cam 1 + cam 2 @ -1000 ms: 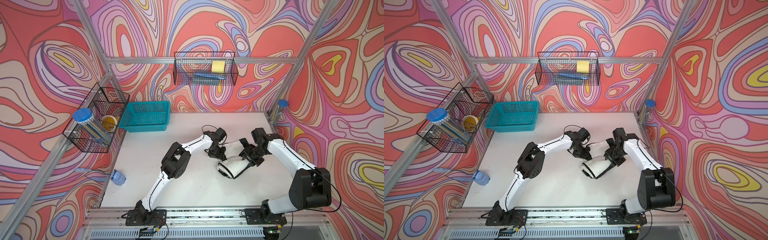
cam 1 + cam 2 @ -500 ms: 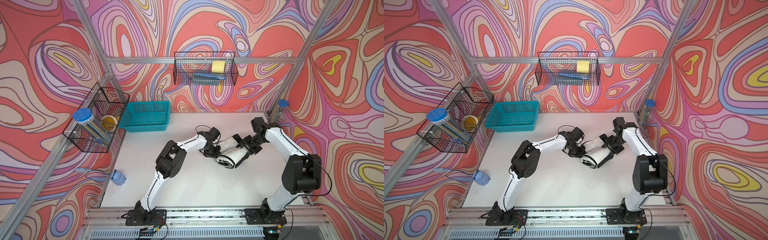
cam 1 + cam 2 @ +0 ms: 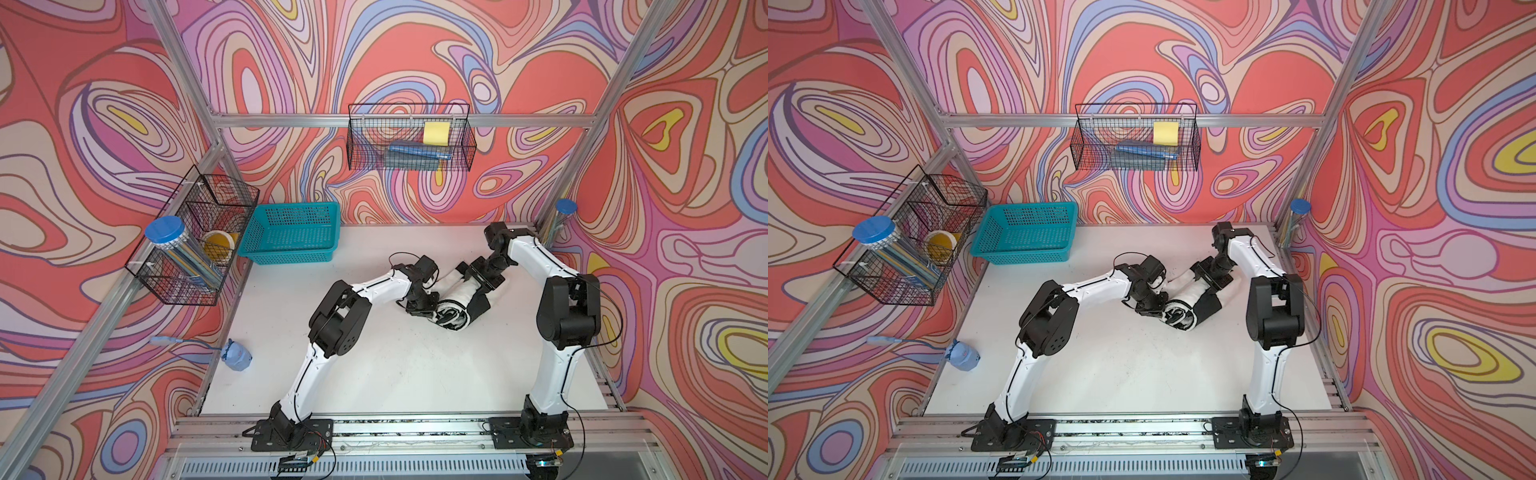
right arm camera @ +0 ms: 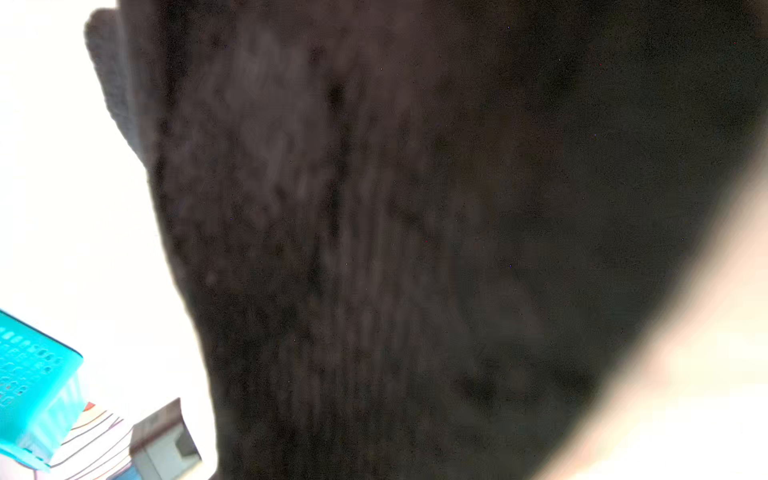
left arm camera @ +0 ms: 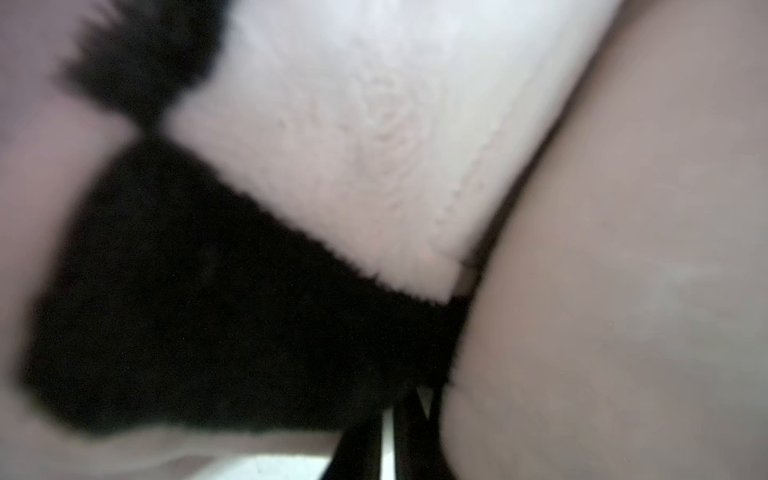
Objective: Roll up the pillowcase
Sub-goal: Roll the pillowcase at the center of the board.
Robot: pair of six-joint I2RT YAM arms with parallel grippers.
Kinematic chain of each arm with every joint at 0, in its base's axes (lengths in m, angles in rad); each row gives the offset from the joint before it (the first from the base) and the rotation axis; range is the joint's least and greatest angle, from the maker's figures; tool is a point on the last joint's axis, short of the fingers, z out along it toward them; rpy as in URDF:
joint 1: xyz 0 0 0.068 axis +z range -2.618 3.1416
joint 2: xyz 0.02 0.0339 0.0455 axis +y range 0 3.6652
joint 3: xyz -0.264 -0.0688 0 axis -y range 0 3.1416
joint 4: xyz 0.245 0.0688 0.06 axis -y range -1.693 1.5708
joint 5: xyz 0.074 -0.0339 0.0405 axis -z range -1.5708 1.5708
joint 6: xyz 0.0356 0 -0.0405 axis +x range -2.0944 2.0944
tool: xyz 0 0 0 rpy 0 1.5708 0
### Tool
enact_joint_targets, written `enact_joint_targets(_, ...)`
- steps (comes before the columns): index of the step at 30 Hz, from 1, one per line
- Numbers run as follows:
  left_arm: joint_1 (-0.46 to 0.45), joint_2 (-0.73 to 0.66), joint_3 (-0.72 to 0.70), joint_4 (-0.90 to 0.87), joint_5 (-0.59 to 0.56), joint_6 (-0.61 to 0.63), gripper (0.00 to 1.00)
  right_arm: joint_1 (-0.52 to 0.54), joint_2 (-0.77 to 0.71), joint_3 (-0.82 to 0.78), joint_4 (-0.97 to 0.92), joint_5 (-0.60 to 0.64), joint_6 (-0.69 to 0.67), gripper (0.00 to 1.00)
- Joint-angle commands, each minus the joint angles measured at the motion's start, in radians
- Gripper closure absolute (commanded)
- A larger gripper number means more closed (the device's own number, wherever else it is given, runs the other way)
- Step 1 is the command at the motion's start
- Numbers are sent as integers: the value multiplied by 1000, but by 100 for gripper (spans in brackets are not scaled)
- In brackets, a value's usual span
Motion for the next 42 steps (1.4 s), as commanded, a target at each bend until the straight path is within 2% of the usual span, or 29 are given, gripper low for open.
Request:
enact_joint_targets(1,18,-130,-150,-84,-71,0,60,24,47,35,30,8,-23,44)
enact_joint_targets(6,68,-358,-357,-72,-109,13,53,30,72,60,59,4,-22,38)
enact_joint_targets(8,77,-422,-402,-74,-137,24,51,35,77,81,52,12,-24,36)
enact_joint_targets(11,92,-463,-391,-84,-179,43,51,45,99,114,33,10,-32,35)
enact_joint_targets(15,111,-407,-282,-100,-144,41,52,65,147,205,-21,19,-51,33)
enact_joint_targets(20,112,-355,-94,-99,-81,-5,59,112,231,365,-132,59,-85,32)
enact_joint_targets(22,109,-322,10,-97,-7,-25,62,121,239,364,-128,61,-82,31)
enact_joint_targets(26,52,-240,208,-144,117,11,63,142,244,337,-104,55,-60,31)
enact_joint_targets(28,11,-222,247,-154,149,50,61,150,253,336,-102,52,-55,31)
enact_joint_targets(30,-25,-225,245,-168,160,76,59,157,256,331,-94,55,-47,31)
enact_joint_targets(35,-60,-274,93,-127,128,101,47,158,257,332,-78,41,-31,31)
enact_joint_targets(40,-67,-268,22,-106,-35,99,39,160,247,329,-56,35,-11,31)
enact_joint_targets(42,-67,-251,40,-83,-43,77,39,164,245,326,-52,34,-8,31)
